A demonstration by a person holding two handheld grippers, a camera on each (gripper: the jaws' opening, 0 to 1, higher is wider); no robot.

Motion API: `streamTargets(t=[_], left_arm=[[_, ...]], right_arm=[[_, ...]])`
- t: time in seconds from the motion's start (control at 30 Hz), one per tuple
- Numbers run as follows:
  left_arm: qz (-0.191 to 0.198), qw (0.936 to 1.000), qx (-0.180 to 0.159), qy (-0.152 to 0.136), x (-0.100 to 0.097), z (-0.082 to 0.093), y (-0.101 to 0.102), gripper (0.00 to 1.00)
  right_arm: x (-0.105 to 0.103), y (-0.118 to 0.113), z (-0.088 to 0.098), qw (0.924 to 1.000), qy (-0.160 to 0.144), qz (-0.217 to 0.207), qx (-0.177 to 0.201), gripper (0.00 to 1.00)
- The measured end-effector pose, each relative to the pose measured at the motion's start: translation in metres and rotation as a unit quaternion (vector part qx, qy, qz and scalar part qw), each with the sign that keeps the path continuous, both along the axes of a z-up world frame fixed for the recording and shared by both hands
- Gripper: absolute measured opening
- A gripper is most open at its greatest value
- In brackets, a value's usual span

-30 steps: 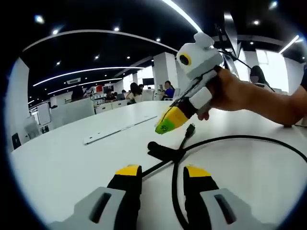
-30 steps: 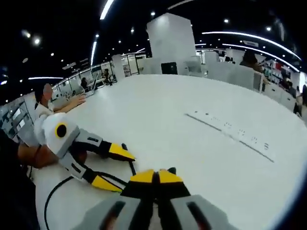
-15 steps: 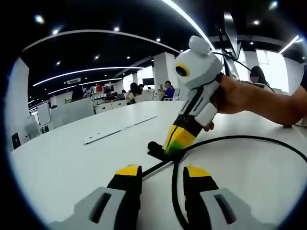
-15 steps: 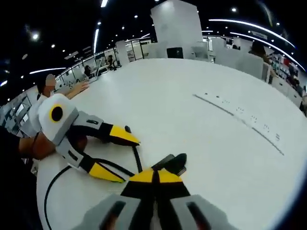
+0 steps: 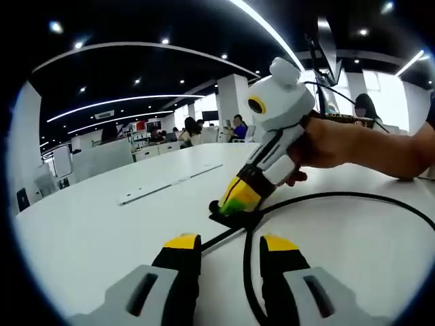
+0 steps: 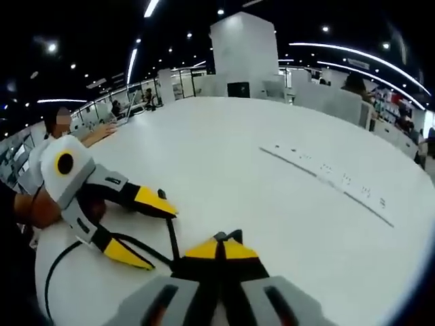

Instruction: Find the charging cable on the desk, coil it up and secure with Velcro.

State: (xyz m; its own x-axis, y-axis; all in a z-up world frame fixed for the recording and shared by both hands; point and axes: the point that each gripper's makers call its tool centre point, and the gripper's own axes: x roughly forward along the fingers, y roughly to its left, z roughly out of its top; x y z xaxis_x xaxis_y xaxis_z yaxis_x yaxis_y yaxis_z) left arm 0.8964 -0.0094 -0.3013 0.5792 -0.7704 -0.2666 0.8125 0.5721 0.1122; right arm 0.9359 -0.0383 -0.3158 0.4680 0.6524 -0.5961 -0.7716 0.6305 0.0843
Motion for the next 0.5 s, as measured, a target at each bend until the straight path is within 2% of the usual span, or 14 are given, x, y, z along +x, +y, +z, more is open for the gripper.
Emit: streamTargets(t=[0.23,0.33,0.5], left_arm=[[0.001,1.0,0.0,0.0,0.0008,0.0,0.0005,0.35],[0.001,1.0,0.0,0.0,0.0023,-0.0002,0.0012,0.35],[0.001,1.0,0.0,0.0,0.0029,0.0001,0.0009,0.35]], right_arm=[[0.001,0.0002,0.0031,0.9993,-0.028,-0.012,0.022,0.02],[0.0019,0.0017,0.0031,0.9988,-0.025,-0.02,0.036,0.02],[-0.0001,0.0037,0.0046,0.9981,-0.049,-0.026,0.027,0.02]])
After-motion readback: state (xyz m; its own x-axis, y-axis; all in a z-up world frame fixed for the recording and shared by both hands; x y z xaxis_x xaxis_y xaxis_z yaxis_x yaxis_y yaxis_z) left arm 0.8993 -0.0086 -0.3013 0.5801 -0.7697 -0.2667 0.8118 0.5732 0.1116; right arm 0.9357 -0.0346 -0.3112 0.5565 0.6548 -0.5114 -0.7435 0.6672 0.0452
